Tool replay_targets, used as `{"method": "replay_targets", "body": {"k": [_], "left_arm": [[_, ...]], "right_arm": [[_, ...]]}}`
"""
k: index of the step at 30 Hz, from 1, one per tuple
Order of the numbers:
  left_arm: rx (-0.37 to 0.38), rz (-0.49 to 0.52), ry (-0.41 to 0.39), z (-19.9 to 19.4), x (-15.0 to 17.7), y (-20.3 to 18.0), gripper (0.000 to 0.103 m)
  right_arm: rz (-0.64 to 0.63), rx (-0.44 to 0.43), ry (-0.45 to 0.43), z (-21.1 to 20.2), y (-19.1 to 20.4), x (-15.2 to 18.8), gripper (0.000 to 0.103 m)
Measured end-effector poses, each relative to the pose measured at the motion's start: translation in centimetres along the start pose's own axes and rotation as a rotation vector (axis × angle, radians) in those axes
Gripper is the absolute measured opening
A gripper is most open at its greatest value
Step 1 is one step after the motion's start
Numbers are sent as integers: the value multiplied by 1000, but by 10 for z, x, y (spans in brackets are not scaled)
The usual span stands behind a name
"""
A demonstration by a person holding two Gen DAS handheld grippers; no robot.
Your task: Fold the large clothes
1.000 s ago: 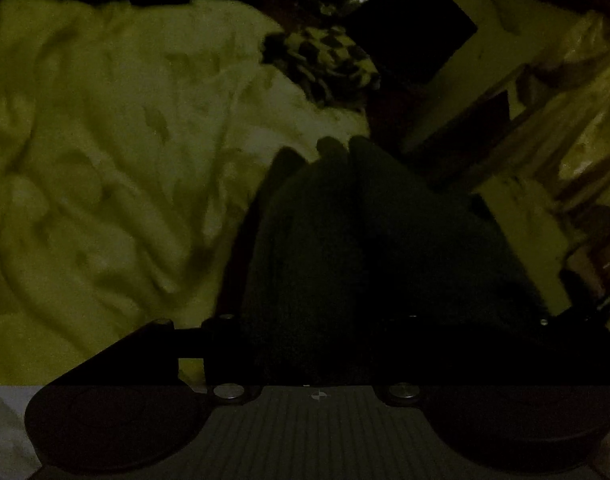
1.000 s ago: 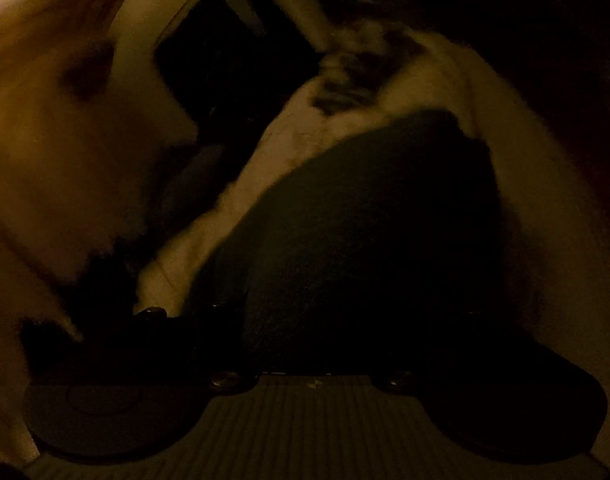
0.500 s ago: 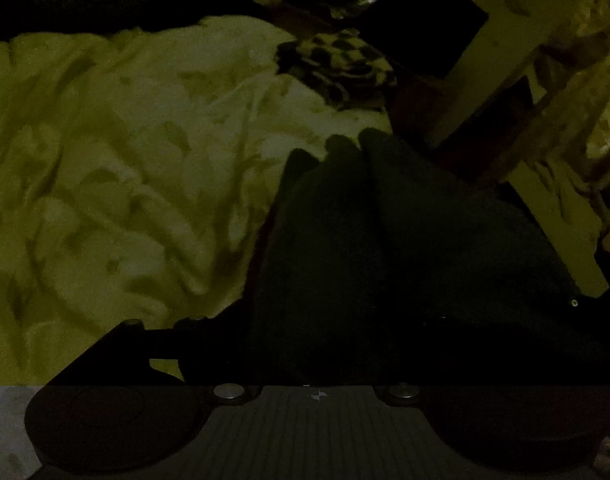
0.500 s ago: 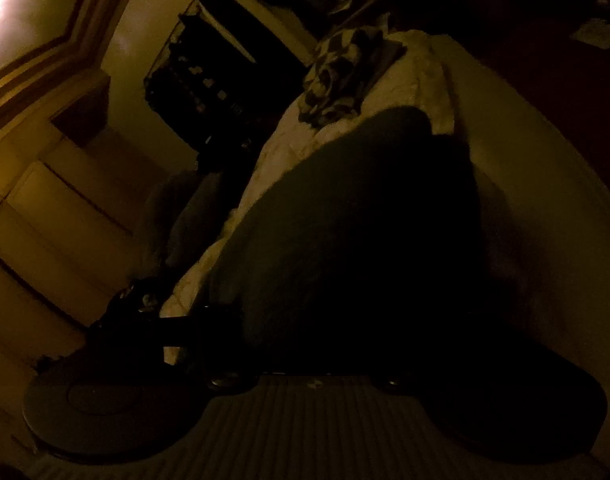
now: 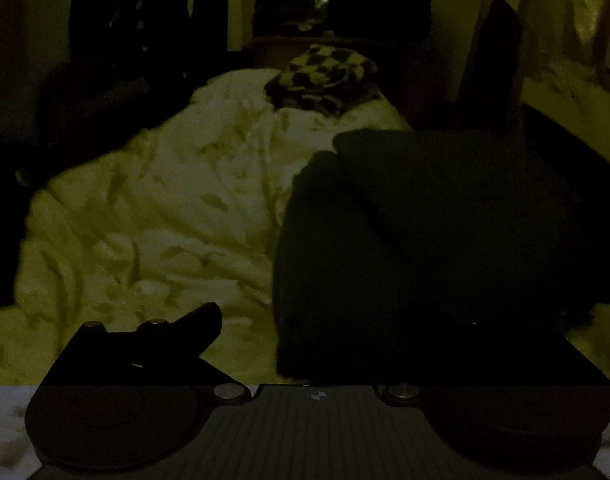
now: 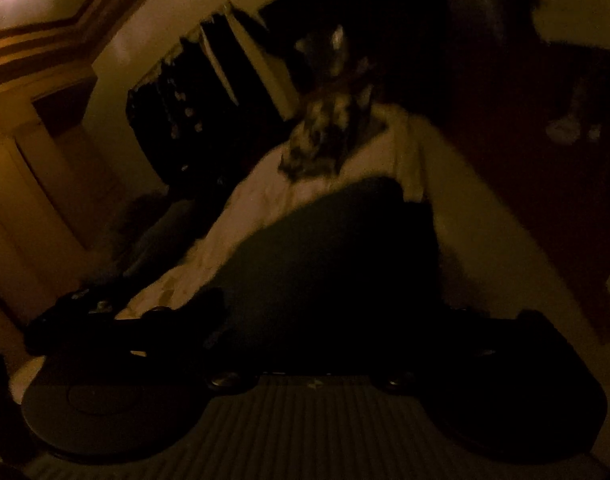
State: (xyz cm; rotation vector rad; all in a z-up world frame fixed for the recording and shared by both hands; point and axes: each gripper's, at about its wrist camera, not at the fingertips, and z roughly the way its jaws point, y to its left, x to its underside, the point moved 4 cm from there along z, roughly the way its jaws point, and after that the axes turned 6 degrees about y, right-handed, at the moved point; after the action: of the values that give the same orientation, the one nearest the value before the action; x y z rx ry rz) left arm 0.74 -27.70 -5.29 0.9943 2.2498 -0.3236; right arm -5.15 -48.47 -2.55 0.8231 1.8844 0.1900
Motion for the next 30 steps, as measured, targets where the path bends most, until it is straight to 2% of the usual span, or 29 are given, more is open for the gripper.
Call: {"method": "replay_targets", "body": {"k": [3,6,9,12,16,20,22,26,30], "left_arm": [[-51,62,19,-13,2,-5,103],[-94,102,78,-18,4,-10,103],[-77,87,69,-25,5,-11,103],[-76,36,97,-26,5,-8,103],[-71,16,123,-26,0,-8,103],[-40,-11,111,-33,-12,-8,103],[-46,-25,114,-33,-14,-8,103],[-52,-21,130,-29,-10,-10,103],[-79,-20,144,-25,-6,-6,103]], "right_arm": [[-85,57,-6,-21,24,8,103],[-184,74,19,-26,51,9,103],[-255,112,70,-23,73,9,103],[-285,161,116,-19,83,11,103],[-310,187,160,-13,94,10,103],[-375,247,229,-5,109,5,103],[-383,265,234,-2,113,5,103],[-383,237,233,-4,115,10,103],[-386,260,229,-3,112,11,103]]}}
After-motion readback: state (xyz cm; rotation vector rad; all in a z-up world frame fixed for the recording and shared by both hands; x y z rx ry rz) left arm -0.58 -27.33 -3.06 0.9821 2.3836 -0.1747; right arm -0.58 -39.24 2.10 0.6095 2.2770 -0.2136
